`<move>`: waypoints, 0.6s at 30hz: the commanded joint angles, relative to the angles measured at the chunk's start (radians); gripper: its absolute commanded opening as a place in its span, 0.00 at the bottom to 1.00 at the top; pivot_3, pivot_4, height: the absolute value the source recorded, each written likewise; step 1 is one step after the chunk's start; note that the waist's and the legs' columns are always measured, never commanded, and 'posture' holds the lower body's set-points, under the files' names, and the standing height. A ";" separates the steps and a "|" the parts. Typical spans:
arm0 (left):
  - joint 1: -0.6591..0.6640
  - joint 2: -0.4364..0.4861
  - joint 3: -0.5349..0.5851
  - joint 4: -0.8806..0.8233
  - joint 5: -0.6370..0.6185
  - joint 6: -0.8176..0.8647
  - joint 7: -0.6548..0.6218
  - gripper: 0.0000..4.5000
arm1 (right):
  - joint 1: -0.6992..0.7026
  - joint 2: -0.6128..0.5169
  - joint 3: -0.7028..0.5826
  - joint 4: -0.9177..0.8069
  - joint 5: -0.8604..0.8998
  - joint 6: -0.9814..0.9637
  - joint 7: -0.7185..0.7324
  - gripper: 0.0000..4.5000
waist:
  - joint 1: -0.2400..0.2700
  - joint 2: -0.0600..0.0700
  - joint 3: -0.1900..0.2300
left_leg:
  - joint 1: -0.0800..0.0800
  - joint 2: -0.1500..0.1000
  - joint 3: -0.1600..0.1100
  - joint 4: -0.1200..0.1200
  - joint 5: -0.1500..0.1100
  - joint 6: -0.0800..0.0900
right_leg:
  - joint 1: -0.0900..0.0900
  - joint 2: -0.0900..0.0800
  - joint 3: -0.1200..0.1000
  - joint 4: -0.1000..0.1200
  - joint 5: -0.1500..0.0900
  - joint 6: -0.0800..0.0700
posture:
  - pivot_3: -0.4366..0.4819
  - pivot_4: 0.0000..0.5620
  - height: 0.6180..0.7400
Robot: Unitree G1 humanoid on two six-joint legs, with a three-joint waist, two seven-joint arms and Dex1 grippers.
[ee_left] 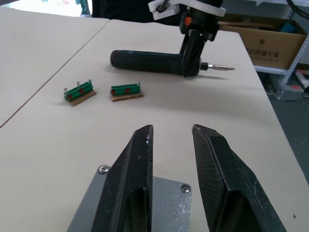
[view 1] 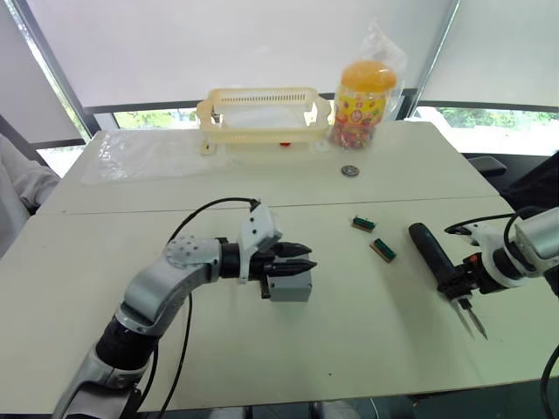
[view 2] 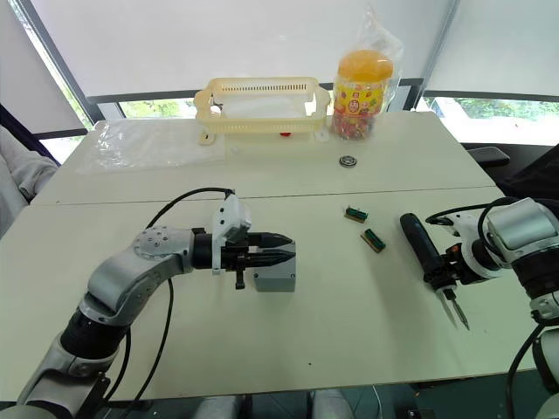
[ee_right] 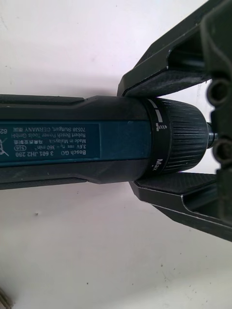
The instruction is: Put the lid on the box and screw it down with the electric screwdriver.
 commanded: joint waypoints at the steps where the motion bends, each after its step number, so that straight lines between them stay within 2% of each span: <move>1: -0.060 0.020 0.073 0.085 -0.007 -0.034 -0.020 0.28 | -0.107 0.104 -0.353 0.104 -0.035 -0.239 -0.275 0.39 | -0.009 0.003 0.002 | 0.000 0.000 0.001 0.000 0.000 0.000 | 0.000 0.000 0.001 0.000 0.000 -0.001 | 0.48 0.27 1.00; 3: -0.080 0.026 0.082 0.144 0.001 -0.057 -0.039 0.28 | -0.107 0.163 -0.490 0.087 -0.050 -0.365 -0.425 0.39 | -0.009 0.007 0.002 | -0.001 0.000 0.005 -0.001 0.000 0.000 | -0.004 -0.001 0.004 0.002 0.002 0.001 | 0.48 0.27 1.00; 6: -0.111 -0.032 0.101 0.294 0.032 -0.158 -0.017 0.28 | 0.024 0.286 -0.666 -0.107 -0.070 -0.744 -0.578 0.39 | 0.004 0.008 0.001 | -0.004 0.000 0.006 -0.003 0.000 0.000 | -0.010 0.000 0.005 0.006 0.002 0.001 | 0.48 0.27 1.00; 8: -0.117 -0.045 0.114 0.348 0.037 -0.196 -0.029 0.28 | 0.082 0.379 -0.726 -0.230 -0.065 -0.908 -0.626 0.39 | 0.003 0.009 0.001 | -0.008 0.001 0.003 -0.004 0.000 0.000 | -0.014 0.001 0.003 0.006 0.001 0.002 | 0.48 0.27 1.00; 11: -0.097 -0.049 0.115 0.298 0.020 -0.155 -0.022 0.28 | 0.156 0.534 -0.710 -0.461 0.001 -0.943 -0.645 0.39 | -0.005 0.009 0.001 | -0.019 0.001 0.004 -0.003 0.000 0.000 | -0.026 0.000 0.004 0.008 0.002 0.002 | 0.48 0.27 1.00; 13: -0.071 -0.040 0.110 0.242 0.007 -0.120 -0.020 0.28 | 0.199 0.619 -0.671 -0.594 0.045 -0.958 -0.631 0.39 | -0.008 0.009 0.001 | -0.019 0.001 0.005 -0.003 0.000 0.000 | -0.027 -0.001 0.005 0.009 0.002 0.002 | 0.48 0.27 1.00; 15: -0.044 -0.027 0.107 0.189 -0.014 -0.075 -0.023 0.28 | 0.250 0.684 -0.591 -0.683 0.044 -1.011 -0.590 0.39 | -0.007 0.010 0.001 | -0.018 0.000 0.005 -0.002 0.001 -0.002 | -0.027 -0.001 0.005 0.011 0.002 0.002 | 0.48 0.27 1.00; 18: -0.025 -0.009 0.084 0.152 -0.009 -0.051 -0.038 0.28 | 0.297 0.798 -0.527 -0.730 0.115 -0.991 -0.572 0.39 | -0.006 0.010 0.001 | -0.016 0.000 0.004 -0.002 0.004 -0.006 | -0.027 -0.001 0.005 0.015 0.002 0.002 | 0.48 0.27 1.00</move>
